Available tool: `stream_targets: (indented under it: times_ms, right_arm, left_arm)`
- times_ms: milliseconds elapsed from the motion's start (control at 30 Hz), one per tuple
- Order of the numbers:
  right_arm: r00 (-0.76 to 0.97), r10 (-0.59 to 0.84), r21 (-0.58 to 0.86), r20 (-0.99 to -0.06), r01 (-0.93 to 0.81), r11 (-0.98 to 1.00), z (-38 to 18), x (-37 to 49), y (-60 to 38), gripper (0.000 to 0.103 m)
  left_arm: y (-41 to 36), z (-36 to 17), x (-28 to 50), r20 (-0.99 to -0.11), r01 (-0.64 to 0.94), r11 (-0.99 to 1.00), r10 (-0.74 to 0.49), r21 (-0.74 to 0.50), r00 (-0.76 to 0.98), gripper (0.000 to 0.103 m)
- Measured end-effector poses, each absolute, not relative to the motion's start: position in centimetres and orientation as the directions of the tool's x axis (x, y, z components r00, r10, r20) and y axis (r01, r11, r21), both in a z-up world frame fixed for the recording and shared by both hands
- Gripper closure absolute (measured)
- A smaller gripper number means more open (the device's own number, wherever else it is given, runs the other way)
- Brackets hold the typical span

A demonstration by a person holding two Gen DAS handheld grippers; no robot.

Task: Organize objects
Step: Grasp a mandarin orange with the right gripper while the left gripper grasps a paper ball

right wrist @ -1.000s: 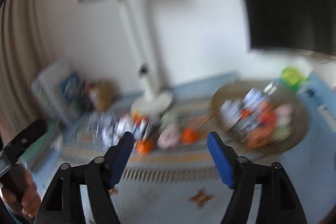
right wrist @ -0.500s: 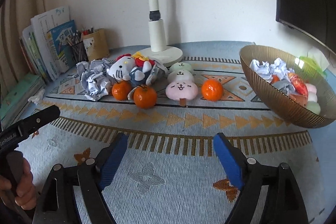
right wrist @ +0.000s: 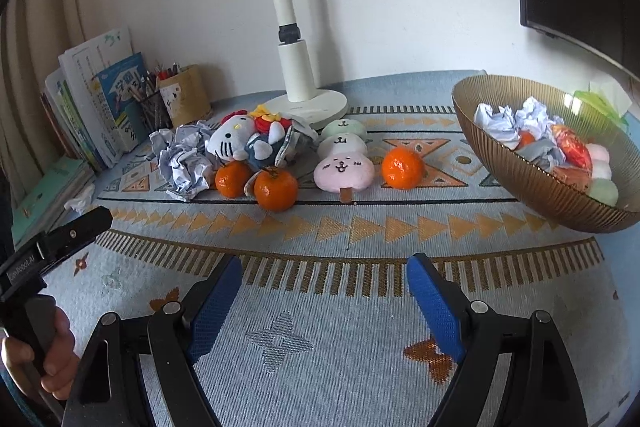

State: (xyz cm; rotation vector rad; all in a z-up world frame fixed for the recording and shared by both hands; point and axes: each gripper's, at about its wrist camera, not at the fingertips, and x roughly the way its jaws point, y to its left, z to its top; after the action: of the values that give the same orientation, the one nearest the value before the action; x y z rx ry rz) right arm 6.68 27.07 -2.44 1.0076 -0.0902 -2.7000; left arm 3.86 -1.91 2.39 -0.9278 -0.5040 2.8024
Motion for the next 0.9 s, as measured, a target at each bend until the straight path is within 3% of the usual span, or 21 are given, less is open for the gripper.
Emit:
stream_targets:
  times_ms: [200, 267, 333, 500, 733, 800, 867, 900]
  right_arm:
    - [-0.724, -0.258, 0.261, -0.64, 0.111, -0.959, -1.7, 5.5, 30.1, 0.02]
    - [-0.686, -0.227, 0.251, -0.691, 0.066, -0.966, -1.1, 3.9, 30.6, 0.031]
    - [-0.651, -0.224, 0.245, -0.725, 0.059, -0.968, -0.2, 2.2, 30.6, 0.035]
    - [-0.653, -0.21, 0.279, -0.728, -0.003, -0.96, 0.2, -1.7, 30.5, 0.042]
    - [-0.623, -0.206, 0.335, -0.755, -0.096, -0.937, -2.0, -5.3, 30.8, 0.042]
    - [-0.628, -0.206, 0.354, -0.751, -0.119, -0.928, -2.5, -5.8, 31.2, 0.042]
    - [-0.611, -0.214, 0.362, -0.762, -0.127, -0.924, -3.3, -6.5, 31.2, 0.042]
    - [-0.604, -0.226, 0.372, -0.764, -0.126, -0.92, -3.6, -6.7, 31.1, 0.042]
  left_arm:
    - [-2.8, 3.2, 3.0, -0.555, -0.086, -0.915, 0.311, -0.394, -0.772, 0.003]
    - [-3.5, 4.7, 2.2, -0.553, -0.103, -0.925, 0.305, -0.365, -0.775, 0.003]
    - [-4.7, 6.1, 0.3, -0.565, -0.134, -0.922, 0.331, -0.362, -0.756, 0.003]
    - [-7.2, 4.3, -6.5, -0.574, -0.204, -0.799, 0.559, -0.566, -0.599, 0.003]
    - [-5.5, 1.7, -12.1, -0.68, -0.15, -0.847, 0.504, -0.51, -0.532, 0.007]
    - [-5.1, 1.1, -12.7, -0.678, -0.142, -0.846, 0.502, -0.514, -0.537, 0.014]
    - [-4.9, 0.4, -13.3, -0.668, -0.139, -0.832, 0.52, -0.537, -0.532, 0.035]
    - [-4.7, -0.1, -13.5, -0.67, -0.138, -0.828, 0.527, -0.544, -0.523, 0.039]
